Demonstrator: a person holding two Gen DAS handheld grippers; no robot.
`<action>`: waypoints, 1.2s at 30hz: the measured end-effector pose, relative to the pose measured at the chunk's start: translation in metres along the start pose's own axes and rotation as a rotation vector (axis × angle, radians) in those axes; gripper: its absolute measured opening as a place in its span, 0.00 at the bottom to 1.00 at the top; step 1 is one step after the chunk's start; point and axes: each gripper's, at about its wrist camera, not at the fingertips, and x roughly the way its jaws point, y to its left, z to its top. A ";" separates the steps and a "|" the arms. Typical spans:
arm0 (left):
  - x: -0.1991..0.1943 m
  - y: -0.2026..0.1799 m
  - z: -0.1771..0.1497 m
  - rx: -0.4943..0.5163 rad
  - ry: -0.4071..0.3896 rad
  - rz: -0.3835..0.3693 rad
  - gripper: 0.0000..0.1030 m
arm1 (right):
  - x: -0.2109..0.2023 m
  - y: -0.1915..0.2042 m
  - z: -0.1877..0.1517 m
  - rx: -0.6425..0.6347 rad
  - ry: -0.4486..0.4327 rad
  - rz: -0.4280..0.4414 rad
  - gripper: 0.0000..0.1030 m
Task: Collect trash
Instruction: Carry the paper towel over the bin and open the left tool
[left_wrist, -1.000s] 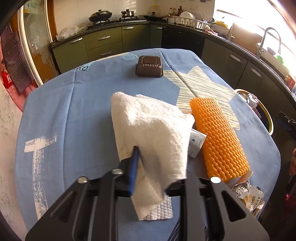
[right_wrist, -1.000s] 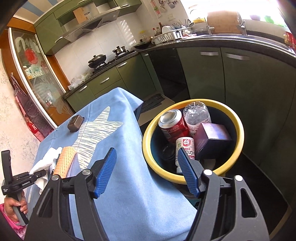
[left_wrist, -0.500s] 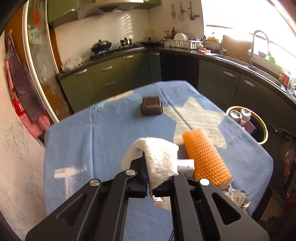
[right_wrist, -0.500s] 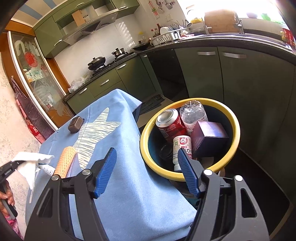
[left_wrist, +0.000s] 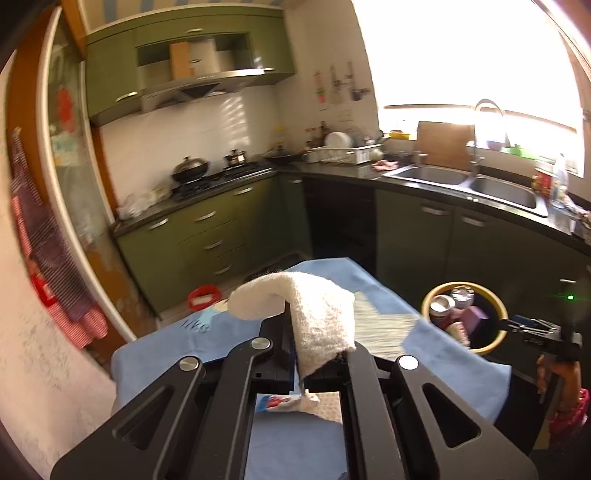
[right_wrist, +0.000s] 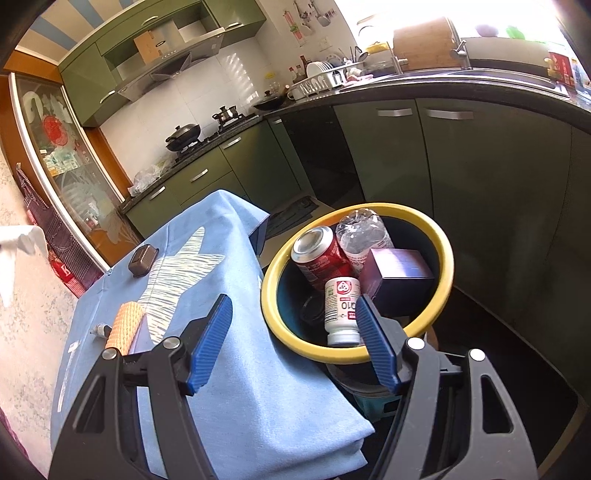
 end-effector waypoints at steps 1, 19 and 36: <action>0.001 -0.008 0.005 0.016 0.000 -0.025 0.03 | -0.002 -0.003 0.001 0.005 -0.007 -0.005 0.64; 0.188 -0.251 0.014 0.243 0.347 -0.538 0.03 | -0.029 -0.087 0.004 0.137 -0.065 -0.134 0.65; 0.239 -0.244 0.003 0.232 0.273 -0.402 0.62 | -0.017 -0.075 0.007 0.109 -0.031 -0.125 0.68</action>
